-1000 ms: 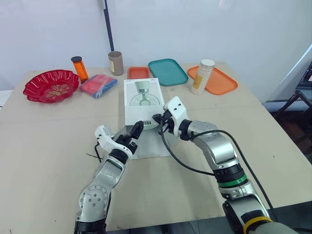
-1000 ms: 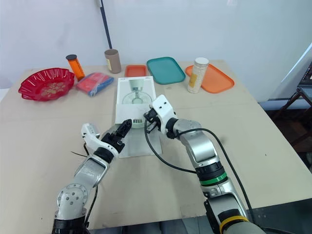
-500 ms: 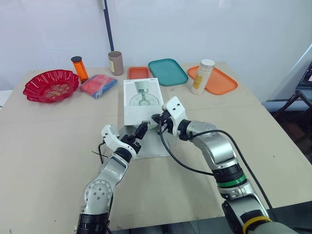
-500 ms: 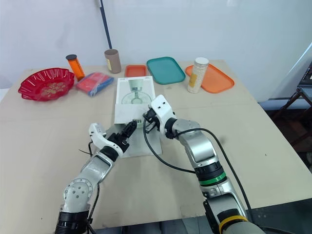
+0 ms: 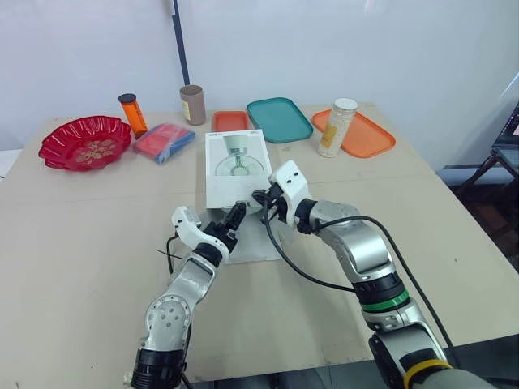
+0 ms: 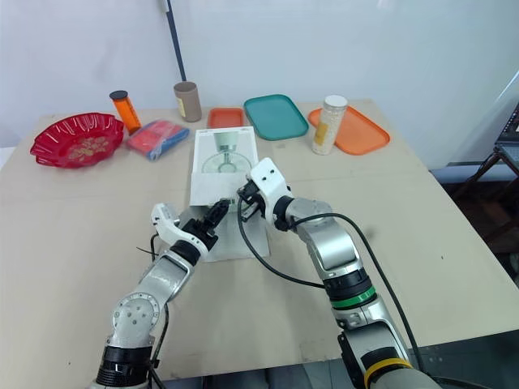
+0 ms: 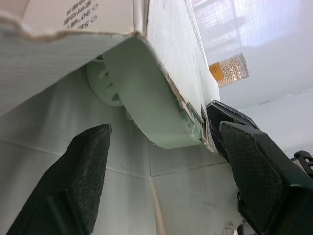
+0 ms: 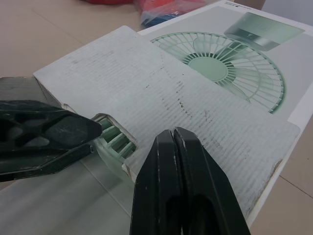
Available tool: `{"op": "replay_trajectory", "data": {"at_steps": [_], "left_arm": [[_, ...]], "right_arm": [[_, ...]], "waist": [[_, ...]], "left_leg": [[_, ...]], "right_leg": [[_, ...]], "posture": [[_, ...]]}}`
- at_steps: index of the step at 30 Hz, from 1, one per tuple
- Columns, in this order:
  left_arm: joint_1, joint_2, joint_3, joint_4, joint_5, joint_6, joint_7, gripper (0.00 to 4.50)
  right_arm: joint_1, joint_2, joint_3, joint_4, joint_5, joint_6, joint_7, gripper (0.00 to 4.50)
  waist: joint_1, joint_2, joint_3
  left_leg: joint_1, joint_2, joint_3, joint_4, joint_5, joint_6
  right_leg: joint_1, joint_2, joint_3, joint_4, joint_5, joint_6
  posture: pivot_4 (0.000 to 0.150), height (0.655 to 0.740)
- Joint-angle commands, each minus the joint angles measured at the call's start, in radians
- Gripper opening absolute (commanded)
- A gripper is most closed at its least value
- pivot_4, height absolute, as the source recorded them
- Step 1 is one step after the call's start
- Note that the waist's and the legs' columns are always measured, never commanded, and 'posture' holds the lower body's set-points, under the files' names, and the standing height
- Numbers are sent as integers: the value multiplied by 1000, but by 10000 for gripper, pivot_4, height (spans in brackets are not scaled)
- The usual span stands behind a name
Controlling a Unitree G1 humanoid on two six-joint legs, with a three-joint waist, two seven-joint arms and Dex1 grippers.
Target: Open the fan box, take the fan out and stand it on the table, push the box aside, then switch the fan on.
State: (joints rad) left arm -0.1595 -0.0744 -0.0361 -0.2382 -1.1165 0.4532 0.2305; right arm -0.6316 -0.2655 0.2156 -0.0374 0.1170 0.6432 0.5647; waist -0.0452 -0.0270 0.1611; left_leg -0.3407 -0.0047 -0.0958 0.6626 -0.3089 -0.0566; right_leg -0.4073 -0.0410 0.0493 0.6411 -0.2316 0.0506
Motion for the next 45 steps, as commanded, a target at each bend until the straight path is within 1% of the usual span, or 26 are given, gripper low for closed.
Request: {"op": "replay_trajectory", "data": {"at_steps": [1, 12, 20, 25, 33, 36, 45], "left_arm": [[-30, -114, -8, 16, 9, -23, -12, 39776], [-63, -126, -2, 90, 10, -64, -29, 39776], [-50, -132, -6, 83, -9, -69, -31, 39776], [-26, -142, -21, 65, -56, -44, -16, 39776], [-23, -146, -22, 67, -65, -51, -6, 39776], [-26, -143, -18, 72, -59, -55, -3, 32023], [-20, -144, -17, 66, -60, -64, -4, 32023]], "right_arm": [[8, 6, 18, 10, -3, 20, 1, 0], [14, 5, 17, -6, -5, 30, -3, 0], [11, 12, 18, -4, -4, 30, -5, 0], [11, 15, 18, -3, -5, 30, -5, 0], [8, 19, 16, -3, -5, 33, -7, 0], [8, 20, 16, -3, -5, 33, -8, 0], [4, 25, 16, 1, -6, 33, -9, 0]], "waist": [[0, 0, 0], [0, 0, 0], [0, 0, 0], [0, 0, 0], [0, 0, 0], [0, 0, 0], [0, 0, 0]], "left_leg": [[0, 0, 0, 0, 0, 0], [0, 0, 0, 0, 0, 0], [0, 0, 0, 0, 0, 0], [0, 0, 0, 0, 0, 0], [0, 0, 0, 0, 0, 0], [0, 0, 0, 0, 0, 0], [0, 0, 0, 0, 0, 0]], "right_leg": [[0, 0, 0, 0, 0, 0], [0, 0, 0, 0, 0, 0], [0, 0, 0, 0, 0, 0], [0, 0, 0, 0, 0, 1], [0, 0, 0, 0, 0, 1], [0, 0, 0, 0, 0, 1], [0, 0, 0, 0, -1, 1]], "posture": [[1500, 7400], [1500, 7400], [1500, 7400], [1500, 7400], [1500, 7400], [1500, 7400], [1500, 7400]]}}
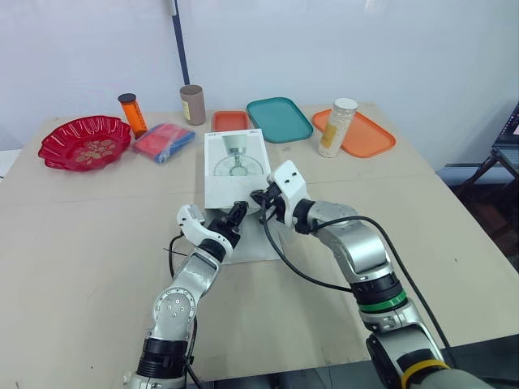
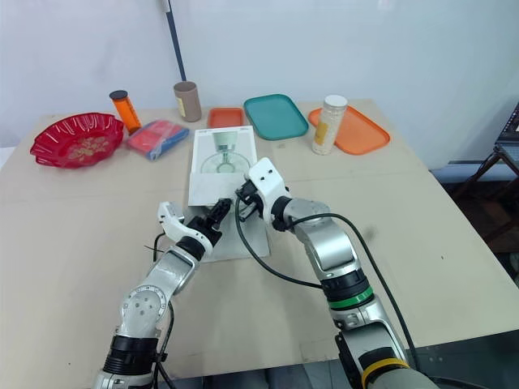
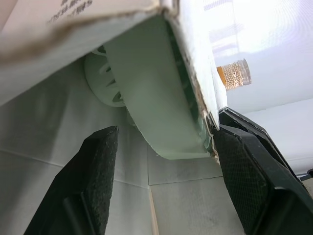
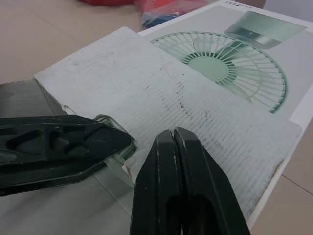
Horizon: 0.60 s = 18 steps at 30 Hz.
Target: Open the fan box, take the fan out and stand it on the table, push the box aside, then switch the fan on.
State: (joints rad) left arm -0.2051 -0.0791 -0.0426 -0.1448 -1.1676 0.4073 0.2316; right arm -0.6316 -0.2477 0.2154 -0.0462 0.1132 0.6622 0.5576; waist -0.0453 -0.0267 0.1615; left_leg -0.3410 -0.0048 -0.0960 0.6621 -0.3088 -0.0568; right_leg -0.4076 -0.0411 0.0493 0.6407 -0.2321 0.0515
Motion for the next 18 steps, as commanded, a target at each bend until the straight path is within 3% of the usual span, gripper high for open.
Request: {"op": "replay_trajectory", "data": {"at_steps": [1, 5, 18], "left_arm": [[25, -139, -10, -28, -9, -19, -7, 29398], [26, -138, -14, -27, -10, -21, -3, 17651], [48, -127, -16, -57, -33, -21, 6, 17651]], "right_arm": [[3, 8, 17, 10, -3, 14, -2, 0], [1, 10, 18, 13, -3, 13, -3, 0], [-2, 15, 19, 17, -6, 13, -5, 0]], "waist": [[0, 0, 0], [0, 0, 0], [-1, 0, 0]], "left_leg": [[0, 0, 0, 0, 0, 0], [0, 0, 0, 0, 0, 0], [0, 0, 0, -1, 0, 0]], "right_leg": [[0, 0, 0, 0, 0, 0], [0, 0, 0, 0, 0, 0], [0, 0, 0, 0, 0, 0]], "posture": [[1500, 7400], [1500, 7400], [1500, 7400]]}}
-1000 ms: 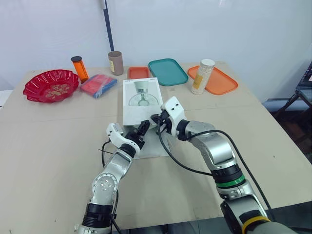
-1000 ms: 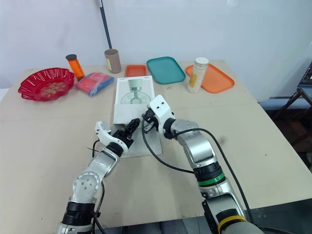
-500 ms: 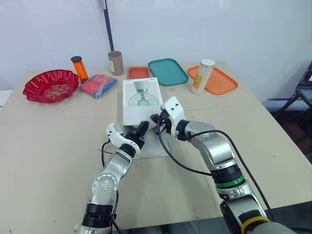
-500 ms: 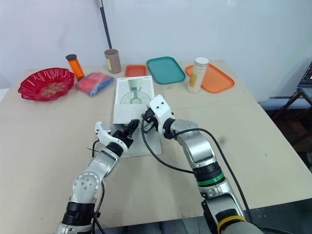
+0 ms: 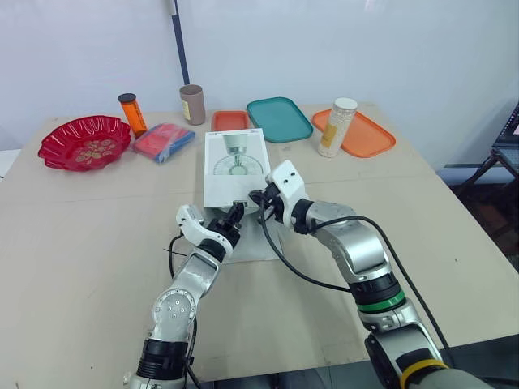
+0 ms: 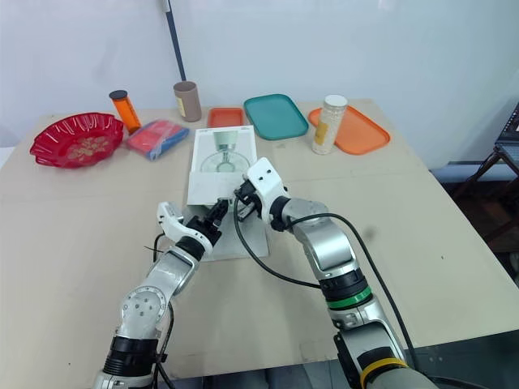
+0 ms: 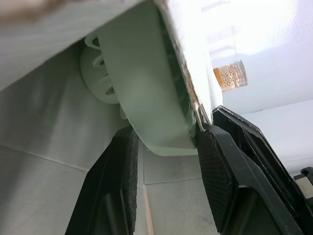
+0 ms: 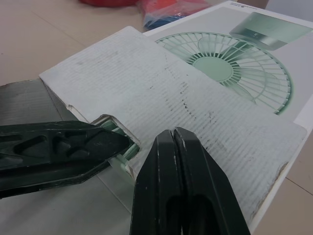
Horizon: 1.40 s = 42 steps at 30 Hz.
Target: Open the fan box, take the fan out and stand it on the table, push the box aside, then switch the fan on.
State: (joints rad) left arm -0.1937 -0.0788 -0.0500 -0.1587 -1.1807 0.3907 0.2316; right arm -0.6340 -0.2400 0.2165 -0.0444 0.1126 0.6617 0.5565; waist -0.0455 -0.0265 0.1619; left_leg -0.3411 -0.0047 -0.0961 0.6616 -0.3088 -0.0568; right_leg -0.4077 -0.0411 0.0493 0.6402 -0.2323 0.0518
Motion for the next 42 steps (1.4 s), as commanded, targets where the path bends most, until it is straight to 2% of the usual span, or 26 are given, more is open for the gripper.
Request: {"op": "replay_trajectory", "data": {"at_steps": [1, 3, 4, 12, 18, 28, 42], "left_arm": [[45, -128, -5, -58, -31, -4, 13, 15517], [59, -115, -4, -78, -41, 3, 26, 11919], [64, -109, -5, -82, -43, 6, 31, 11619], [89, -75, -4, -150, -76, 35, 75, 11619], [136, -14, 22, -240, -149, 94, 127, 11619], [297, 70, 60, -392, -220, 140, 173, 11619], [451, 132, 46, -476, -302, 129, 220, 11619]], "right_arm": [[0, 8, 19, 15, -6, 15, -5, 0], [-1, 11, 20, 14, -7, 17, -8, 0], [-1, 12, 20, 15, -6, 18, -8, 0], [-1, 15, 19, 13, -5, 30, -18, 0], [1, 13, 18, 4, -8, 37, -24, 0], [6, 3, 33, -7, -10, 37, -15, 0], [17, -13, 41, -28, -10, 38, -6, 0]], "waist": [[-1, 0, 0], [-1, 0, 0], [-2, 0, 0], [-2, 0, 0], [-2, 1, 1], [-2, 3, 3], [-2, 5, 4]], "left_leg": [[0, 0, 0, 0, 0, 0], [0, 0, 0, -1, 0, 0], [0, 0, 0, -1, 0, 0], [0, 0, 0, -3, 0, 0], [0, 1, 0, -3, 0, 0], [0, 1, 0, -5, 0, 0], [0, 1, 0, -6, 0, 0]], "right_leg": [[0, 0, 0, 0, 0, 0], [0, 0, 0, 0, 0, 0], [0, 0, 0, -1, 0, 0], [0, 0, 0, -3, 0, 0], [0, 0, 0, -4, 0, 0], [-1, 0, 0, -5, 0, 0], [-1, 0, 0, -6, 0, -1]], "posture": [[1500, 7400], [1500, 7400], [1500, 7400], [1500, 7400], [1500, 7400], [1500, 7400], [1500, 7400]]}}
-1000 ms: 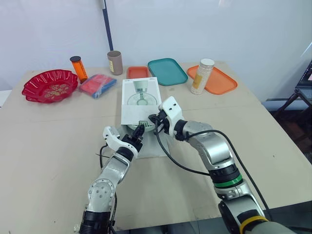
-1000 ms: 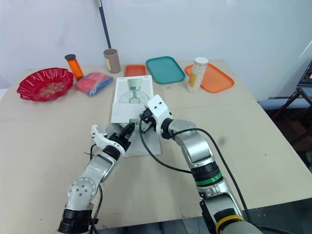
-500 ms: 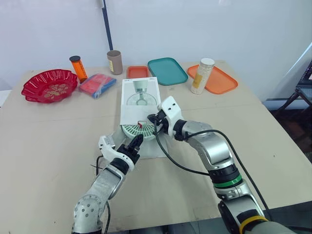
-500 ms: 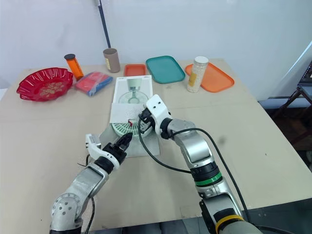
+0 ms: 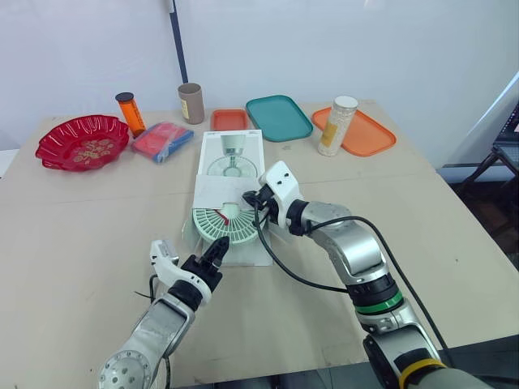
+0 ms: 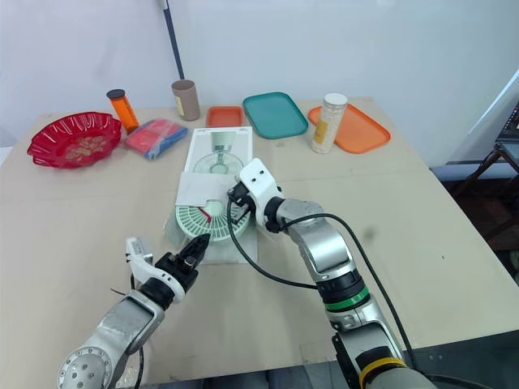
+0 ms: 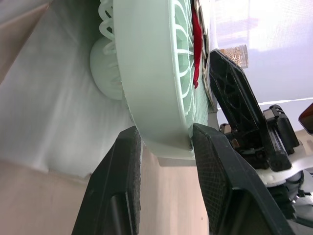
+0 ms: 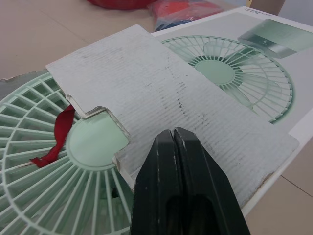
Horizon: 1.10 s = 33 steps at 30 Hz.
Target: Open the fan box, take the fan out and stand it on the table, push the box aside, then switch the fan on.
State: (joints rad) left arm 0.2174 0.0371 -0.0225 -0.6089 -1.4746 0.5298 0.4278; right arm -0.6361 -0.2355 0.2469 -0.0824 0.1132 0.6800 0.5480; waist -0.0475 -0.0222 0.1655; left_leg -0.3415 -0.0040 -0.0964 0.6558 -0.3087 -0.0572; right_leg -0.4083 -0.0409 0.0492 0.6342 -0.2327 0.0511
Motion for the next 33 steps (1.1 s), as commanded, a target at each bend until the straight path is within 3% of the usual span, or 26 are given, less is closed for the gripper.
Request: {"op": "replay_trajectory", "data": {"at_steps": [1, 7, 9, 16, 26, 33], "left_arm": [[45, 19, 19, -29, -10, -12, 24, 11619], [64, 35, 28, -54, -7, -32, 5, 11619], [67, 38, 25, -58, 0, -36, 6, 21601], [74, 51, 45, -86, -11, -55, 22, 44647], [97, 137, 115, -123, -160, -77, -23, 44647], [-10, 120, 78, -33, -155, -84, -33, 44647]], "right_arm": [[19, -18, 12, 11, -10, 19, 3, 0], [14, -21, 15, 17, -10, 16, 10, 0], [13, -20, 15, 20, -10, 14, 13, 0], [12, -23, 14, 30, -12, 3, 19, 0], [13, -24, 17, 36, -10, -9, 23, 0], [12, -27, 22, 44, -12, -23, 25, 0]], "waist": [[0, 0, 0], [0, 1, 1], [0, 1, 1], [0, 3, 2], [2, 3, 2], [3, 3, 3]], "left_leg": [[0, 0, 0, 0, 0, 0], [0, 0, 0, 0, 0, 0], [0, 0, 0, 0, 0, 0], [0, 0, 0, 0, 0, 0], [0, 0, 0, 0, 0, 0], [0, 0, -1, 0, 0, 0]], "right_leg": [[0, 0, 0, 0, 0, 0], [0, 0, 0, 0, -1, 1], [0, 0, 0, 0, -1, 1], [0, 0, 0, 0, -1, 1], [0, 0, -1, 0, -1, 2], [0, 0, -1, -1, 0, 0]], "posture": [[1500, 7400], [1500, 7400], [1500, 7400], [1500, 7400], [1500, 7400], [1500, 7400]]}}
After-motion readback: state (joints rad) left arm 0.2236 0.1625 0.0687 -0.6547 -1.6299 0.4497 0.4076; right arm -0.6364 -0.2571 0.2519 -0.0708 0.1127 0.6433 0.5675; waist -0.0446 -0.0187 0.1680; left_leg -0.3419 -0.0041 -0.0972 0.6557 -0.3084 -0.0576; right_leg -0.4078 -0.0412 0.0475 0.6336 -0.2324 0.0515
